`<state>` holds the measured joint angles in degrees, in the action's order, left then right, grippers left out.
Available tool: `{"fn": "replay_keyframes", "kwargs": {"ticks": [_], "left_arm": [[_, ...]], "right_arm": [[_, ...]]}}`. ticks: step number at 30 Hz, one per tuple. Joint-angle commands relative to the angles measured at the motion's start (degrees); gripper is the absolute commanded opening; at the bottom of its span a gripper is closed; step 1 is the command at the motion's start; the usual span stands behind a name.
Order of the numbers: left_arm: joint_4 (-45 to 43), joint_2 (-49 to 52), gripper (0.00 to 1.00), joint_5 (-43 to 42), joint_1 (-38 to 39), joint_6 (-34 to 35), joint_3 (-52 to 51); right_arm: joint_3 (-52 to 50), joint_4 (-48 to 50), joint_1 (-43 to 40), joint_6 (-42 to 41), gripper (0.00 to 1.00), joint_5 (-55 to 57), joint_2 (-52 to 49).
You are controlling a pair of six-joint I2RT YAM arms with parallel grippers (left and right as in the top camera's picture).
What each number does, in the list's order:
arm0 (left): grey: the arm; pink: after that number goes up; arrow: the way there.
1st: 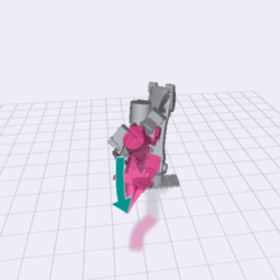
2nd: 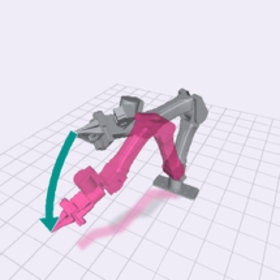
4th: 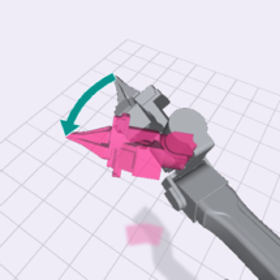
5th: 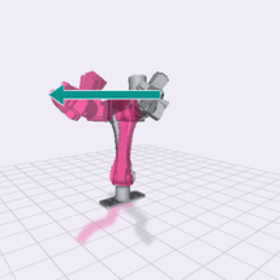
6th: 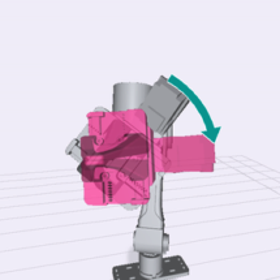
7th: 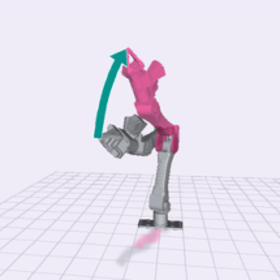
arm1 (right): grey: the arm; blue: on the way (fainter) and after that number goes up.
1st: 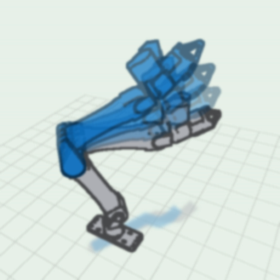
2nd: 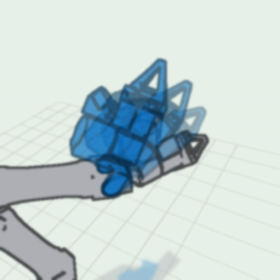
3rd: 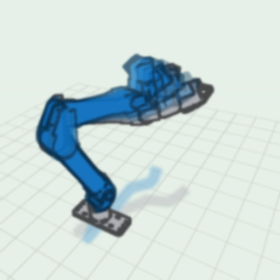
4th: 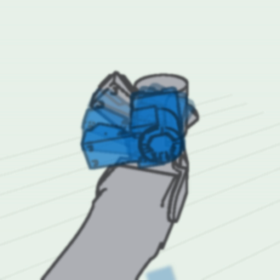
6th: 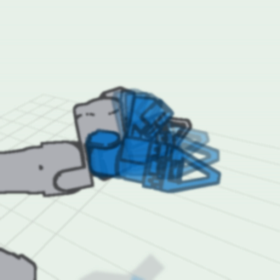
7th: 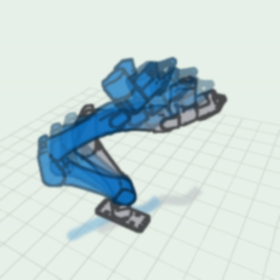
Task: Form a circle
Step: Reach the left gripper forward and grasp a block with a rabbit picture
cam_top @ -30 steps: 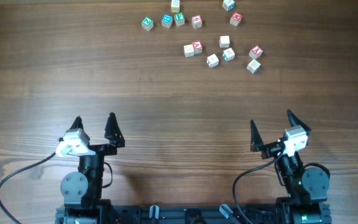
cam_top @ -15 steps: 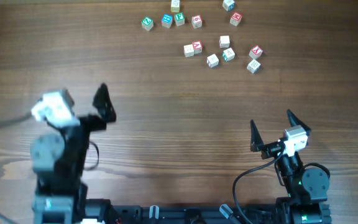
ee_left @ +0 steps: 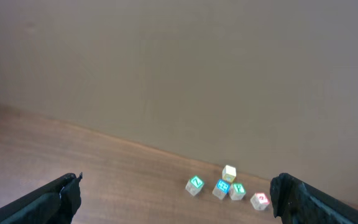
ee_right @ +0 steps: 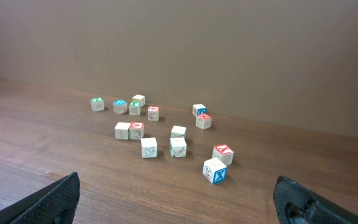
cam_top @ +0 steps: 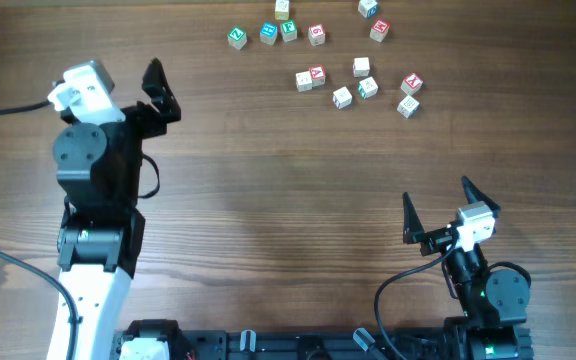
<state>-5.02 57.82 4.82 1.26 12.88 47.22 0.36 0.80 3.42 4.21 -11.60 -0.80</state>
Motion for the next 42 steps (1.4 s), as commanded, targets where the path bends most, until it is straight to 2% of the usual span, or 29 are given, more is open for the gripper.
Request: {"fn": "replay_keyframes", "kwargs": {"ticks": [1,7,9,13,18,22,27,29,33,35,42], "left_arm": [[0.44,5.49,1.0,-8.11,-1.64,-3.3,5.84],[11.69,16.35,1.0,-20.02,-1.33,-3.3,21.79],[17.42,20.79,1.0,-20.96,-0.28,-3.34,29.31],[22.51,26.12,1.0,-20.9,2.82,-3.5,37.29],[21.59,30.42,1.0,-20.74,11.45,-3.06,39.32],[20.7,33.27,1.0,-13.92,18.38,-3.08,39.32],[15.28,38.07,1.0,-13.16,19.26,-3.93,41.48],[16.11,40.96,1.0,-16.11,18.73,-2.71,45.68],[25.94,46.34,1.0,-18.08,17.97,0.79,58.07],[32.63,49.07,1.0,-21.55,17.9,-2.91,63.43],[46.88,49.92,1.0,-21.88,17.9,-12.7,64.06]], "right_arm": [[-0.07,0.15,-0.39,0.26,1.0,-0.52,0.26],[-0.07,0.15,-0.39,0.26,1.0,-0.52,0.26],[-0.07,0.15,-0.39,0.26,1.0,-0.52,0.26],[-0.07,0.15,-0.39,0.26,1.0,-0.52,0.26],[-0.07,0.15,-0.39,0.26,1.0,-0.52,0.26],[-0.07,0.15,-0.39,0.26,1.0,-0.52,0.26],[-0.07,0.15,-0.39,0.26,1.0,-0.52,0.26],[-0.07,0.15,-0.39,0.24,1.0,-0.52,0.26],[-0.07,0.15,-0.39,0.26,1.0,-0.52,0.26],[-0.07,0.15,-0.39,0.26,1.0,-0.52,0.26],[-0.07,0.15,-0.39,0.24,1.0,-0.52,0.26]]}}
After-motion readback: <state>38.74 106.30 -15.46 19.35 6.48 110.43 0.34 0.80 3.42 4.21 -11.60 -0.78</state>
